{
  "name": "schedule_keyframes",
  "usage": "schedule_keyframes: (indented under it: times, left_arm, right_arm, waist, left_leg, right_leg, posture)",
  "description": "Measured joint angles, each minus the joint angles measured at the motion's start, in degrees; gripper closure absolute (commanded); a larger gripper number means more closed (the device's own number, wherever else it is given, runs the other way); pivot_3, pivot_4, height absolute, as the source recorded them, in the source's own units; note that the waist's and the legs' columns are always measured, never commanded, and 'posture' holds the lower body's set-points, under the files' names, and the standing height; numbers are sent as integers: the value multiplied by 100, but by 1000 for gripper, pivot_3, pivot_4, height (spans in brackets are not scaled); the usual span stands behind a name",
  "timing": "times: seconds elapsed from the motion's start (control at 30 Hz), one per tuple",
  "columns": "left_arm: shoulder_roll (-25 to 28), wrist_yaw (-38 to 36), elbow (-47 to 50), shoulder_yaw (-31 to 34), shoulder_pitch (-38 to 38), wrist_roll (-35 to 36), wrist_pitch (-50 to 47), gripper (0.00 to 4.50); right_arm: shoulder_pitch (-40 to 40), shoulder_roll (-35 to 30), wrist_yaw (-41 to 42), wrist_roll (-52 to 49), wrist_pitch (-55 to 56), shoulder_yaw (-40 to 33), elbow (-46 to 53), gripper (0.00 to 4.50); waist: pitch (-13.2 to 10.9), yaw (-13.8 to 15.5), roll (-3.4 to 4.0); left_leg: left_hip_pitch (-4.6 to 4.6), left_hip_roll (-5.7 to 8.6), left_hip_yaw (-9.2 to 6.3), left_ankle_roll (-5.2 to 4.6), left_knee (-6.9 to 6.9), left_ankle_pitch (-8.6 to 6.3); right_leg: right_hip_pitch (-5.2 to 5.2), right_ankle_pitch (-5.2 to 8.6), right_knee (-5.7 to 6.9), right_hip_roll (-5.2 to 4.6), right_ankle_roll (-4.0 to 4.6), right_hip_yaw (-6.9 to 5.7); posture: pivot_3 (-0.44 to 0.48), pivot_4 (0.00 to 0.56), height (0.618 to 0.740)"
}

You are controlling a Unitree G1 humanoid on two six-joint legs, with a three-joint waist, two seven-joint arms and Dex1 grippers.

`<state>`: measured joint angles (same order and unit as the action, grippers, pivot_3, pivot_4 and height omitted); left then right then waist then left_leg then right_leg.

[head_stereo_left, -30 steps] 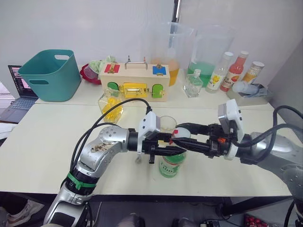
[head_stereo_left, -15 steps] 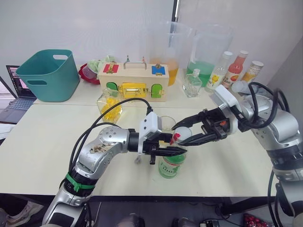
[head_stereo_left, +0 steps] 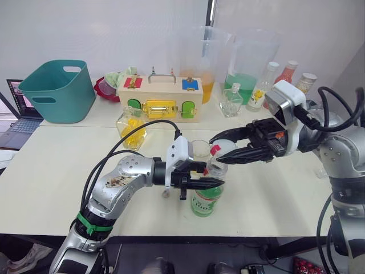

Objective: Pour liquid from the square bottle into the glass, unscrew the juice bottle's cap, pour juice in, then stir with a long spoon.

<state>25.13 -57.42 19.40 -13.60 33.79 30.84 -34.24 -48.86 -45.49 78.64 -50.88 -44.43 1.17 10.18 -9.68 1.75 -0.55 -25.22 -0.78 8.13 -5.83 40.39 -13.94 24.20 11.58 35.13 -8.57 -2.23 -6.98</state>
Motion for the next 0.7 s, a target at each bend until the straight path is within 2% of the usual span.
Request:
schedule_keyframes:
  times: [0.3, 0.37, 0.43, 0.7]
  left_arm:
    - [-15, 1, -8, -32, 26, 1, -1, 3171]
    - [-4, -6, -26, -33, 30, 12, -9, 3171]
    - [8, -11, -36, -17, 43, 35, -30, 3171]
    - [-91, 63, -155, -5, 155, 33, -127, 3171]
  right_arm:
    - [288, -104, -513, 37, -108, -482, -2, 2897]
    - [745, -487, -918, 360, 46, -1096, -511, 2897]
    - [937, -599, -1106, 539, 153, -1374, -781, 2897]
    - [1953, -506, -2294, 1597, 1247, -2236, -1923, 2897]
  waist:
    - [0, 16, 0]
    - [0, 79, -1]
    - [0, 65, -1]
    - [4, 34, 10]
  left_leg:
    - [0, 1, 2, -10, 0, 6]
    - [-5, 7, 9, -9, 2, 3]
    - [-5, 8, 15, -9, 1, 3]
    - [1, 3, 23, -17, -3, 18]
  right_leg:
    - [-5, 0, -1, 2, 0, -5]
    - [-7, -2, -10, -1, -4, -2]
    - [-2, -5, -9, -3, -8, 5]
    - [-3, -4, 0, 9, -9, 9]
  posture:
    - [0, 150, 733]
    - [0, 150, 733]
    - [0, 150, 733]
    - [0, 150, 733]
